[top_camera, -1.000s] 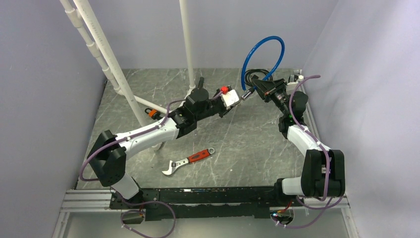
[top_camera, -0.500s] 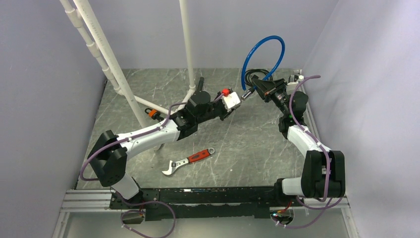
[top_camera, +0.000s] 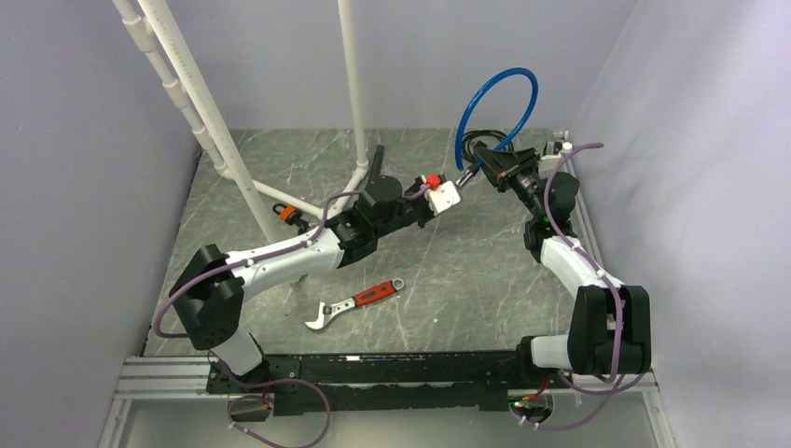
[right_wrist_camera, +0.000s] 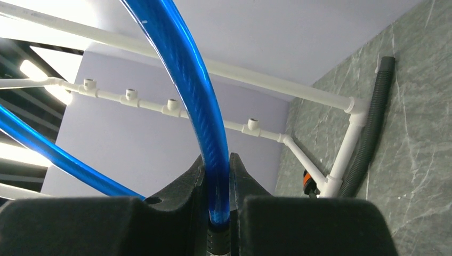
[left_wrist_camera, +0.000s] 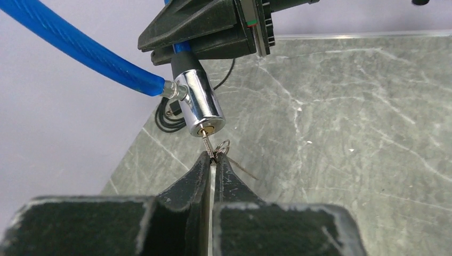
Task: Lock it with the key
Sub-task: Lock the lock.
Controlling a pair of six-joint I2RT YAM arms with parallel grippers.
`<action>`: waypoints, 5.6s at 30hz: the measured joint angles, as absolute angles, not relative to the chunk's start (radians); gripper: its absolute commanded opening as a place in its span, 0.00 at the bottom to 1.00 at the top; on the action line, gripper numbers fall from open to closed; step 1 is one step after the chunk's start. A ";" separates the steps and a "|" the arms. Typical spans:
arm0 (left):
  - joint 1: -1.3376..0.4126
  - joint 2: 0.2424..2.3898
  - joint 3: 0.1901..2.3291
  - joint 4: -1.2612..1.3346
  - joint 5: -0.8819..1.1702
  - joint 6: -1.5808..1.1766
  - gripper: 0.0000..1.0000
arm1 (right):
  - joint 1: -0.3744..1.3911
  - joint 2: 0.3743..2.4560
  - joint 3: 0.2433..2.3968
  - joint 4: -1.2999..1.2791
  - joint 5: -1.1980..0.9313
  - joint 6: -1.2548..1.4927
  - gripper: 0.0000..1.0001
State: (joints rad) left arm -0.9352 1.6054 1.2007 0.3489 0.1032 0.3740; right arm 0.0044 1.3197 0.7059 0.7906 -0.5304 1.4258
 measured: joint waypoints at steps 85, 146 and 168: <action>-0.632 1.749 1.571 0.232 0.773 -0.309 0.00 | 0.062 1.337 0.696 0.816 -0.559 1.403 0.00; -0.663 2.002 1.900 -0.315 0.746 -0.195 0.59 | 0.124 1.380 0.722 0.768 -0.611 1.200 0.00; -0.663 2.075 2.012 -0.451 0.794 -0.132 0.00 | 0.136 1.406 0.742 0.738 -0.603 1.114 0.00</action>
State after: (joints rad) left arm -0.6632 2.0750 2.0121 -0.4511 0.7944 -0.1322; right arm 0.1356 1.4063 0.7422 0.7383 -0.6033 1.1137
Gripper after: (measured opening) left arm 0.267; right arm 0.140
